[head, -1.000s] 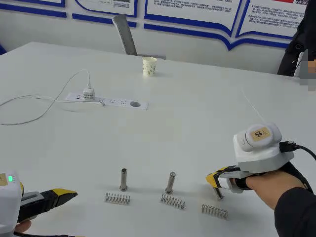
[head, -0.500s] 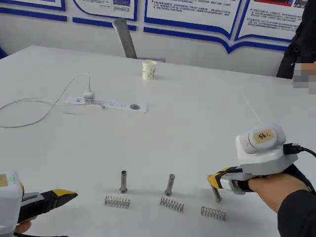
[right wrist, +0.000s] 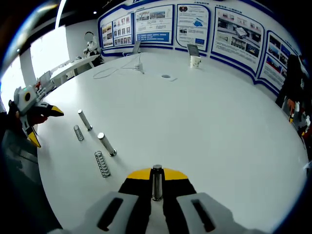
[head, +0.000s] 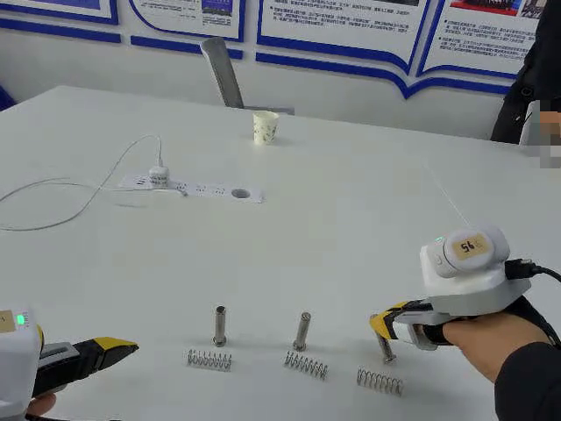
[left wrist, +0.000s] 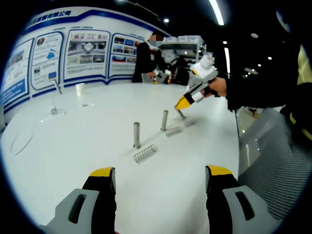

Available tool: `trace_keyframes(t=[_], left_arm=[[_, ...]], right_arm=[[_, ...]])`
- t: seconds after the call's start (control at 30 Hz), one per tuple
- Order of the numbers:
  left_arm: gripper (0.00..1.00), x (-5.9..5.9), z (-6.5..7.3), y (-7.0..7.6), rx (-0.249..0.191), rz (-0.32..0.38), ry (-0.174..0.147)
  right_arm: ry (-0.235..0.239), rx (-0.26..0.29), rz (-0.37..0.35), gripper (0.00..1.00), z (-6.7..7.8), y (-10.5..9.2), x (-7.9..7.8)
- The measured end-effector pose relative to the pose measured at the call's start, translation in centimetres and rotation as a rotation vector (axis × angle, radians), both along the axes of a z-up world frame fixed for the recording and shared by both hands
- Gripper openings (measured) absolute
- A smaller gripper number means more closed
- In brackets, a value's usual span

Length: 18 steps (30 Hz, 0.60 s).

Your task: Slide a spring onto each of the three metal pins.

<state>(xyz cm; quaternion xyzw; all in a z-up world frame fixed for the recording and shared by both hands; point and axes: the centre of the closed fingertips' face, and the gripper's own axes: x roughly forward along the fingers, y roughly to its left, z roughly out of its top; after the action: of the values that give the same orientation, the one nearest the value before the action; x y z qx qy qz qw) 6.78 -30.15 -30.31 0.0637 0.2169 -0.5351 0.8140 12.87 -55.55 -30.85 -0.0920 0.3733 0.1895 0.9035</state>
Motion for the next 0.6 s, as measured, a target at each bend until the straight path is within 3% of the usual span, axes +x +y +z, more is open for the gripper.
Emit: trace_keyframes(t=[0.6], left_arm=[[0.76, 0.04, 0.33, -0.14, -0.003, -0.005, -0.008]], right_arm=[[-0.026, 0.009, -0.013, 0.08, 0.76, -0.33, -0.56]])
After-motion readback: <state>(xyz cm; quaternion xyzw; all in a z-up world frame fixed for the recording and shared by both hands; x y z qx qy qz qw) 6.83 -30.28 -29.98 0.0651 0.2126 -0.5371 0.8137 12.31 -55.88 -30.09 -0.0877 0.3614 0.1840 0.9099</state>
